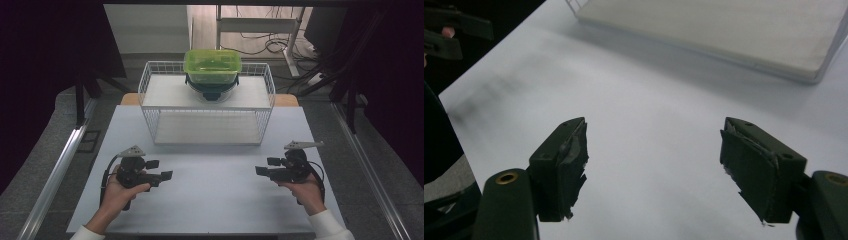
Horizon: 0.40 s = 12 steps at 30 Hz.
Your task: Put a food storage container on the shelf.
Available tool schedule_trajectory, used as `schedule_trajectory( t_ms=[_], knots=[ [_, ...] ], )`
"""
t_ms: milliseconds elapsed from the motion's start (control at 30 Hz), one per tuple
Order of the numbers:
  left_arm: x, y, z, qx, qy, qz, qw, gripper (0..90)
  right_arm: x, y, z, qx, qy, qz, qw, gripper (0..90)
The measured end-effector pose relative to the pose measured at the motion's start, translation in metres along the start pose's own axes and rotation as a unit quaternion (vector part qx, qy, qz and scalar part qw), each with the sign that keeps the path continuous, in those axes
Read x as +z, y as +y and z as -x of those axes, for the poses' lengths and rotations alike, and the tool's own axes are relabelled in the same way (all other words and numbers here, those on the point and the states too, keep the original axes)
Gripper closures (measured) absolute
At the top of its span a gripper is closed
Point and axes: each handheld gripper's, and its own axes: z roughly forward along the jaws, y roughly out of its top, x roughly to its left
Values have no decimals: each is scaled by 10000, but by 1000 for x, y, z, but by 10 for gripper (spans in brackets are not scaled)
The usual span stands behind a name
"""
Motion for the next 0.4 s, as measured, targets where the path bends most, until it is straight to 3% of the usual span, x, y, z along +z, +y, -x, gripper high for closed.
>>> schedule_trajectory(
  t_ms=[167, 400],
  knots=[
    [0, -2, 0, 18, 54, -15, 10000, 251, 2, -4, -1, -58, -45, -80, 9999, 256],
    [-2, -3, -2, 37, 86, 26, 10000, 250, -2, -5, 2, -54, -11, 195, 9998, 210]
  ],
)
